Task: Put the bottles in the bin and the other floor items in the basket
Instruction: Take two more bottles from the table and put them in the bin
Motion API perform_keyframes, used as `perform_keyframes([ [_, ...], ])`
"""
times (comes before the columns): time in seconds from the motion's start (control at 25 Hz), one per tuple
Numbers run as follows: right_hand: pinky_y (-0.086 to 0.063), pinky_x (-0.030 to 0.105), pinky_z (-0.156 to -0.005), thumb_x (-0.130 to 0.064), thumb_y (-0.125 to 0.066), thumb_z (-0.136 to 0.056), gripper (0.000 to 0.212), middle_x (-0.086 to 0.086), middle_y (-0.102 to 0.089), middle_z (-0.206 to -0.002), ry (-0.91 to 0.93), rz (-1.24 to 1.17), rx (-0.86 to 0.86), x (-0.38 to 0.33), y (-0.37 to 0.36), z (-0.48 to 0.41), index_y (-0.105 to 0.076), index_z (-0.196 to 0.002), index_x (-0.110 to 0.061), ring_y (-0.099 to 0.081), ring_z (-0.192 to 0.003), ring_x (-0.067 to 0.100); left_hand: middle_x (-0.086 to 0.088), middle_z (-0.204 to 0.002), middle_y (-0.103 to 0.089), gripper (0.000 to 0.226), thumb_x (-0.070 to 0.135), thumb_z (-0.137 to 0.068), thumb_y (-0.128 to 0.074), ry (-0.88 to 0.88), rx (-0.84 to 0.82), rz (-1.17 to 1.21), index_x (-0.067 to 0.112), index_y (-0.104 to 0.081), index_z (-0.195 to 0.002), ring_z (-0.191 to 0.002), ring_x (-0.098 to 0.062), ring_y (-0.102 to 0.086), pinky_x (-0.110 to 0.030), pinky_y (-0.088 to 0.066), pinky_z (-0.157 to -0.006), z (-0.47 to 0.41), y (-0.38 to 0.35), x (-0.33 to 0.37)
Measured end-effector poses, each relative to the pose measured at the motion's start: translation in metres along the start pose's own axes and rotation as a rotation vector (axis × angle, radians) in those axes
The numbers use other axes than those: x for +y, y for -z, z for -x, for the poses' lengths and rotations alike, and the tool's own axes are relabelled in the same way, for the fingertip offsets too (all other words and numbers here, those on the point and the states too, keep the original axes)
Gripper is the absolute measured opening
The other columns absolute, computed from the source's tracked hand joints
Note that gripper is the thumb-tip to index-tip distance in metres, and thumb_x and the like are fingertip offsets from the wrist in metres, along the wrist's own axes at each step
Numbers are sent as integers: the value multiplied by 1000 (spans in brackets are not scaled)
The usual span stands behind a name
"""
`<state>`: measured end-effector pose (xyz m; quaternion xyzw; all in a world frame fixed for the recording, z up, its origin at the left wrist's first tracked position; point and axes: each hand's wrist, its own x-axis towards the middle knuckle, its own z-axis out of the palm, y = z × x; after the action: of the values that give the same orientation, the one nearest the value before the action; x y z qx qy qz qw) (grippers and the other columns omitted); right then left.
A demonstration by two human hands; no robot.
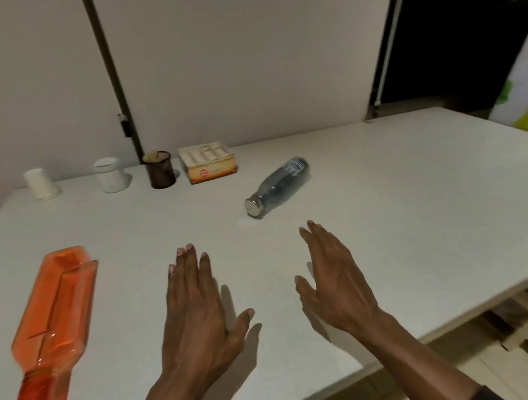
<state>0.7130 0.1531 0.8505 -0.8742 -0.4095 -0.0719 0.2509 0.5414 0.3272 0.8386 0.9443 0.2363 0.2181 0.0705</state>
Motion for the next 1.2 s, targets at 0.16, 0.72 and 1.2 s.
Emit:
perform_keyframes([
  [0.16, -17, 40, -129, -26, -67, -93, 84, 14, -18, -170, 109, 88, -70, 35, -6, -100, -21, -161, -12, -16, -157, 29, -24, -172, -9, 116, 70, -81, -54, 207, -4, -77, -7, -22, -161, -162, -37, 0, -52, -8, -132, -11, -1, -26],
  [0.72, -28, 60, -122, -27, -73, -91, 83, 8, -33, -166, 472, 345, -299, 128, -74, -332, -28, -160, -29, -29, -153, 32, -26, -158, -36, 91, 47, -83, -79, 691, -126, -425, 0, -39, -150, -149, -45, -31, -55, -23, -126, -16, 34, -124],
  [1.2, -32, 54, -116, -27, -79, -82, 75, -2, -55, -146, 668, 372, -385, 48, -103, -320, -45, -148, -35, -47, -133, 23, -14, -131, -62, 84, 51, -78, -83, 880, -76, -423, 9, -45, -141, -113, -33, -60, -49, -53, -95, -35, 33, -187],
])
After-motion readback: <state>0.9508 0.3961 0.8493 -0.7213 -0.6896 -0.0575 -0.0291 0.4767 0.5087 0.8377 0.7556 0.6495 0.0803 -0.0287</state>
